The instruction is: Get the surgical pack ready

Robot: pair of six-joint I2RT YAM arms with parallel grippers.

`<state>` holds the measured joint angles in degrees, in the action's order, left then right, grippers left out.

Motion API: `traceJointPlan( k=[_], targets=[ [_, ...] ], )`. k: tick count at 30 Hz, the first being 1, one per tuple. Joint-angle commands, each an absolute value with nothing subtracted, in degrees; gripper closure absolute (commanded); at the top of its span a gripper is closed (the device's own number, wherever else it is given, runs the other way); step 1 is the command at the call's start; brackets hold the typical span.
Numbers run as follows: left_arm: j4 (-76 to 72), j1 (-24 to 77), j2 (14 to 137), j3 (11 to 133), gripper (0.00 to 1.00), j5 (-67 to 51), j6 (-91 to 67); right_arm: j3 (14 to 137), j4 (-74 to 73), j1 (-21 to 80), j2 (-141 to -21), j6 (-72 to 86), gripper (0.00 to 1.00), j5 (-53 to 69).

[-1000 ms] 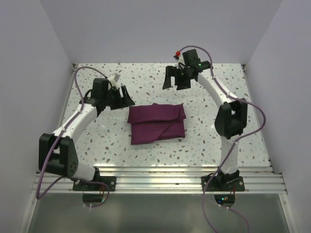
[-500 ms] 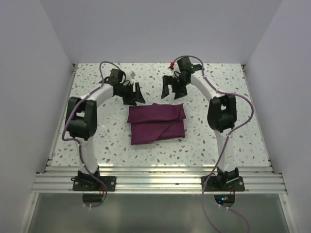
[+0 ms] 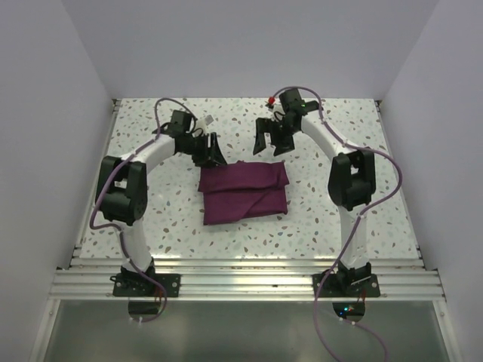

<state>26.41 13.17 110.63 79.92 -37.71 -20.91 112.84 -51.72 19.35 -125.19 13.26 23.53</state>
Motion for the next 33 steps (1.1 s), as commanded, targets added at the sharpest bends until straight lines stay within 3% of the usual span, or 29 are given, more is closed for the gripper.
traceJointPlan(
  k=[1, 3, 7, 13, 14, 27, 30, 31, 33],
  targets=[
    [28.2, 14.0, 107.8, 79.4, 0.44, -40.8, -17.9, 111.8, -50.5, 18.3, -121.1, 14.6, 0.07, 24.9],
    [28.2, 14.1, 107.1, 78.8, 0.44, -41.0, -17.7, 110.8, -49.0, 17.7, -120.4, 15.4, 0.07, 25.6],
    [26.3, 14.7, 104.4, 76.0, 0.57, -41.7, -18.5, 108.7, -47.8, 17.1, -119.6, 16.1, 0.07, 25.8],
    [21.2, 15.6, 98.2, 69.9, 0.88, -42.6, -18.7, 107.6, -48.7, 16.5, -118.2, 16.1, 0.06, 24.5],
    [20.3, 16.3, 96.9, 68.0, 1.00, -42.3, -18.6, 107.5, -48.9, 16.3, -117.9, 16.3, 0.06, 24.7],
    [11.3, 22.9, 74.9, 44.0, 0.99, -34.9, -19.3, 94.1, -47.9, 15.5, -107.3, 18.8, 0.05, 26.2],
    [11.2, 24.0, 73.1, 39.6, 0.94, -35.0, -20.6, 91.3, -46.9, 15.5, -105.7, 19.2, 0.05, 28.5],
    [11.9, 24.6, 72.9, 39.1, 0.87, -34.9, -21.2, 90.9, -46.8, 15.5, -105.4, 19.1, 0.05, 29.4],
    [12.8, 25.0, 72.2, 38.3, 0.83, -34.3, -24.5, 90.1, -46.3, 15.6, -104.9, 19.2, 0.05, 32.7]
  ],
)
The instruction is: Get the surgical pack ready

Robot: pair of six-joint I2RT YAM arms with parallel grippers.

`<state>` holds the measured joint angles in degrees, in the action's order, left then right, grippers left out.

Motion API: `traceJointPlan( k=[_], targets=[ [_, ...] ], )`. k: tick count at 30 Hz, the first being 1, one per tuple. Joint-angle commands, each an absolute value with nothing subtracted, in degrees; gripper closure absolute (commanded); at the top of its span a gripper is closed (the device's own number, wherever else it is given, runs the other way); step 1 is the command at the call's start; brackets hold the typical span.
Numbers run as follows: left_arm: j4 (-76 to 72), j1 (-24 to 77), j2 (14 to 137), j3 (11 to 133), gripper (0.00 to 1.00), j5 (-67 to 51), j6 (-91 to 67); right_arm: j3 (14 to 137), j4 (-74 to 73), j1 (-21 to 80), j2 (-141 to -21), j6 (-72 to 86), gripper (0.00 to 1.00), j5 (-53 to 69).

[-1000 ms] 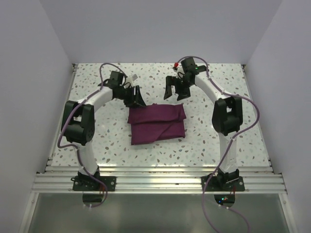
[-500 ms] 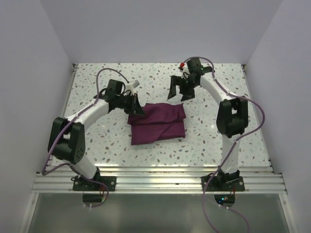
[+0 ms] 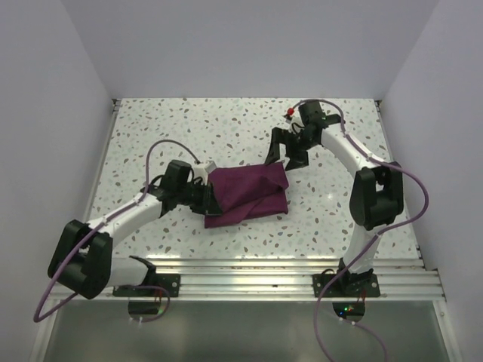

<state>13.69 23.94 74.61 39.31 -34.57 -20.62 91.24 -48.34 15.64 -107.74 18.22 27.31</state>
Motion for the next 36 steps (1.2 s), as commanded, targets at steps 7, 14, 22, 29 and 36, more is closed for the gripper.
traceJointPlan(
  k=[7, 14, 22, 29, 36],
  targets=[
    [13.8, 27.2, 64.2, 33.3, 0.63, -35.3, -32.5, 93.2, -48.7, 19.0, -105.2, 17.0, 0.06, 37.2],
    [22.9, 27.2, 59.3, 39.1, 0.36, -31.1, -31.6, 100.2, -53.3, 23.2, -111.2, 19.3, 0.10, 41.4],
    [29.8, 27.1, 65.5, 58.0, 0.36, -20.5, -32.5, 93.3, -52.6, 25.7, -110.7, 20.8, 0.19, 45.0],
    [32.9, 25.7, 78.8, 68.2, 0.36, -22.4, -27.9, 74.8, -50.5, 28.2, -98.0, 22.0, 0.22, 46.0],
    [34.4, 23.7, 84.2, 73.3, 0.37, -22.8, -27.3, 59.5, -54.1, 29.1, -83.9, 21.1, 0.22, 43.7]
  ],
)
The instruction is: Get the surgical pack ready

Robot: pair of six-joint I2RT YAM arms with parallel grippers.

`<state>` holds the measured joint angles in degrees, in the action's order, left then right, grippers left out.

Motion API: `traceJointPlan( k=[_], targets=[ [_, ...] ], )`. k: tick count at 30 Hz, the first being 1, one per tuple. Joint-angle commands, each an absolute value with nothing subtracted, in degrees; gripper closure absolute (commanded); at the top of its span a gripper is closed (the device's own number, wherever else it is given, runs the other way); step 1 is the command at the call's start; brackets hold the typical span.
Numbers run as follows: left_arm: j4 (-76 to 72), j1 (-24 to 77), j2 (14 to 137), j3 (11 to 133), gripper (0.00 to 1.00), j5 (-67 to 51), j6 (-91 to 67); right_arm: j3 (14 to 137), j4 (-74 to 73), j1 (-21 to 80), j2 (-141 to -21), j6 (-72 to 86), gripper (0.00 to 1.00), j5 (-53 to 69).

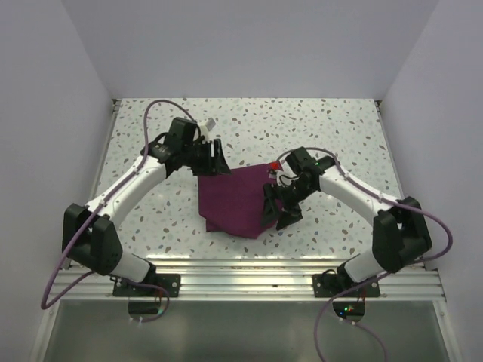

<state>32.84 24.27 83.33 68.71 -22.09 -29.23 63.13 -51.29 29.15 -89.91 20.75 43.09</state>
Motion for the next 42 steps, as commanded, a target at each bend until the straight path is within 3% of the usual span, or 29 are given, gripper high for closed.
traceJointPlan(
  k=[1, 4, 9, 13, 15, 16, 17, 19, 20, 22, 23, 25, 28, 31, 38, 42],
  targets=[
    [35.0, 23.7, 85.7, 73.6, 0.37, -23.5, -27.0, 58.6, -54.5, 29.1, -83.0, 21.2, 0.21, 43.8],
    [34.2, 23.9, 87.2, 73.1, 0.37, -25.4, -25.9, 55.3, -53.6, 29.2, -80.4, 24.1, 0.21, 45.7],
    [35.4, 27.9, 89.3, 74.0, 0.41, -18.8, -22.5, 61.6, -61.1, 23.8, -82.2, 22.5, 0.21, 31.9],
    [34.7, 32.4, 88.4, 74.4, 0.43, -10.4, -20.7, 57.8, -53.5, 14.8, -81.5, 32.2, 0.21, 33.8],
    [34.7, 34.2, 87.9, 74.4, 0.44, -4.8, -20.3, 56.0, -47.0, 14.9, -81.4, 35.6, 0.25, 33.0],
    [35.4, 33.6, 88.0, 74.6, 0.44, -0.2, -21.7, 54.5, -46.3, 14.8, -82.5, 37.9, 0.31, 32.3],
    [38.0, 33.0, 88.5, 76.4, 0.48, 2.9, -22.5, 53.8, -44.5, 14.7, -83.0, 38.4, 0.48, 32.1],
    [39.6, 30.2, 89.8, 79.1, 0.53, 9.0, -23.3, 52.5, -44.6, 14.8, -83.0, 38.6, 0.58, 28.1],
    [40.1, 28.8, 90.3, 81.9, 0.57, 10.2, -23.4, 52.4, -46.1, 14.7, -82.7, 38.1, 0.68, 25.6],
    [40.7, 23.4, 93.1, 85.3, 0.65, 8.8, -23.0, 51.7, -47.2, 14.7, -82.5, 36.8, 0.79, 22.9],
    [41.7, 22.2, 94.9, 90.6, 0.77, 7.2, -22.6, 51.3, -47.6, 14.8, -82.4, 36.8, 0.87, 22.2],
    [45.5, 21.6, 102.5, 100.1, 0.87, 7.2, -20.0, 49.1, -46.6, 14.9, -82.2, 37.6, 0.99, 21.7],
    [50.3, 21.5, 115.3, 113.6, 1.00, 2.0, -16.7, 45.3, -38.8, 14.8, -82.3, 41.6, 1.00, 22.5],
    [50.7, 21.4, 123.2, 119.3, 1.00, -2.5, -16.3, 42.7, -31.6, 15.1, -84.5, 46.9, 1.00, 23.1],
    [45.8, 21.5, 130.3, 117.9, 1.00, -9.4, -16.4, 42.5, -23.9, 17.3, -91.9, 50.3, 1.00, 24.8],
    [43.9, 21.7, 128.4, 112.4, 1.00, -9.1, -17.0, 44.3, -21.8, 19.4, -95.8, 51.6, 1.00, 25.5]
  ],
)
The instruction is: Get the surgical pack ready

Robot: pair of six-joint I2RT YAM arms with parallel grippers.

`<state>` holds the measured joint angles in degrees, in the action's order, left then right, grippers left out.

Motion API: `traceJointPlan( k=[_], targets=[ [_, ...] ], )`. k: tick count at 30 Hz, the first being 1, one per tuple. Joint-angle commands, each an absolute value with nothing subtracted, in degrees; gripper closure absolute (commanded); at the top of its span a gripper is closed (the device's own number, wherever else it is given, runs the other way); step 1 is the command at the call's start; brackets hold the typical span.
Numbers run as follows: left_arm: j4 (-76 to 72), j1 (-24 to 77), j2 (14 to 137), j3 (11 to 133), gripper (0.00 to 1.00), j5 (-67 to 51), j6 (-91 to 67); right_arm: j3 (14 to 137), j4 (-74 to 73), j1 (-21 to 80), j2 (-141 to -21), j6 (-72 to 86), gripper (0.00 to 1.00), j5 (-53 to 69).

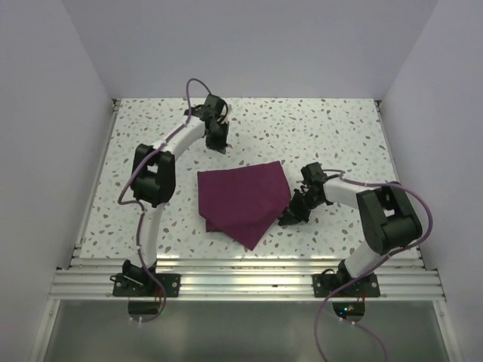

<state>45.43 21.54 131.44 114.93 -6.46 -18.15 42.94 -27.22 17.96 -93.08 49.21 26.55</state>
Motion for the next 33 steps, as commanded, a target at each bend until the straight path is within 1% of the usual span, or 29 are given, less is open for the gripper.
traceJointPlan(
  k=[1, 6, 7, 13, 15, 18, 19, 20, 21, 23, 24, 25, 26, 28, 29, 32, 33],
  targets=[
    [43.2, 21.7, 127.9, 109.4, 1.00, -9.2, -17.0, 44.8, -21.3, 19.9, -96.7, 52.3, 1.00, 25.5],
    [43.1, 22.1, 124.9, 101.7, 1.00, -10.6, -17.6, 47.4, -20.5, 20.4, -99.7, 52.6, 1.00, 24.9],
    [42.5, 22.1, 123.9, 97.7, 1.00, -11.3, -17.8, 48.1, -20.6, 20.3, -100.3, 52.2, 1.00, 24.9],
    [38.6, 22.6, 112.6, 81.0, 1.00, -11.6, -19.8, 56.7, -23.9, 20.4, -104.7, 49.7, 1.00, 24.7],
    [38.3, 22.6, 108.2, 77.3, 1.00, -11.1, -20.3, 60.4, -24.9, 20.3, -107.3, 48.3, 1.00, 24.9],
    [39.3, 22.5, 104.2, 76.0, 1.00, -8.4, -20.2, 65.7, -27.7, 19.8, -109.9, 45.8, 1.00, 24.6],
    [40.0, 22.4, 103.5, 76.5, 1.00, -4.9, -20.1, 67.0, -30.5, 19.3, -110.1, 44.7, 1.00, 24.3],
    [42.1, 22.2, 103.0, 77.4, 0.97, -2.6, -20.2, 68.0, -32.2, 18.7, -110.2, 43.4, 1.00, 23.0],
    [42.8, 21.5, 102.9, 79.7, 0.90, -1.2, -20.0, 68.6, -33.6, 17.2, -109.6, 40.9, 0.95, 22.3],
    [45.9, 21.0, 102.7, 82.5, 0.75, 2.4, -20.5, 68.3, -37.2, 14.2, -108.4, 37.4, 0.79, 20.6],
    [46.7, 21.0, 102.4, 85.5, 0.65, 3.4, -20.6, 67.9, -39.6, 13.2, -106.5, 33.7, 0.62, 19.7],
    [48.0, 21.1, 101.5, 86.8, 0.61, 3.7, -20.9, 67.6, -40.7, 12.3, -105.4, 32.0, 0.52, 19.4],
    [48.4, 21.7, 100.6, 88.4, 0.52, 3.7, -21.9, 66.9, -41.7, 11.5, -104.3, 28.9, 0.38, 19.3],
    [47.6, 23.8, 97.2, 88.7, 0.46, 3.2, -22.1, 66.0, -44.0, 11.2, -100.3, 26.6, 0.29, 19.7],
    [47.7, 27.6, 96.3, 88.8, 0.40, 3.5, -22.0, 65.1, -44.3, 11.3, -98.8, 24.8, 0.23, 21.4],
    [48.5, 35.0, 93.3, 86.8, 0.39, 4.6, -22.3, 64.2, -46.7, 11.2, -95.2, 22.4, 0.16, 26.0],
    [47.6, 36.4, 91.3, 85.5, 0.39, 4.8, -22.8, 64.2, -47.9, 11.2, -94.7, 22.0, 0.15, 26.5]
  ],
)
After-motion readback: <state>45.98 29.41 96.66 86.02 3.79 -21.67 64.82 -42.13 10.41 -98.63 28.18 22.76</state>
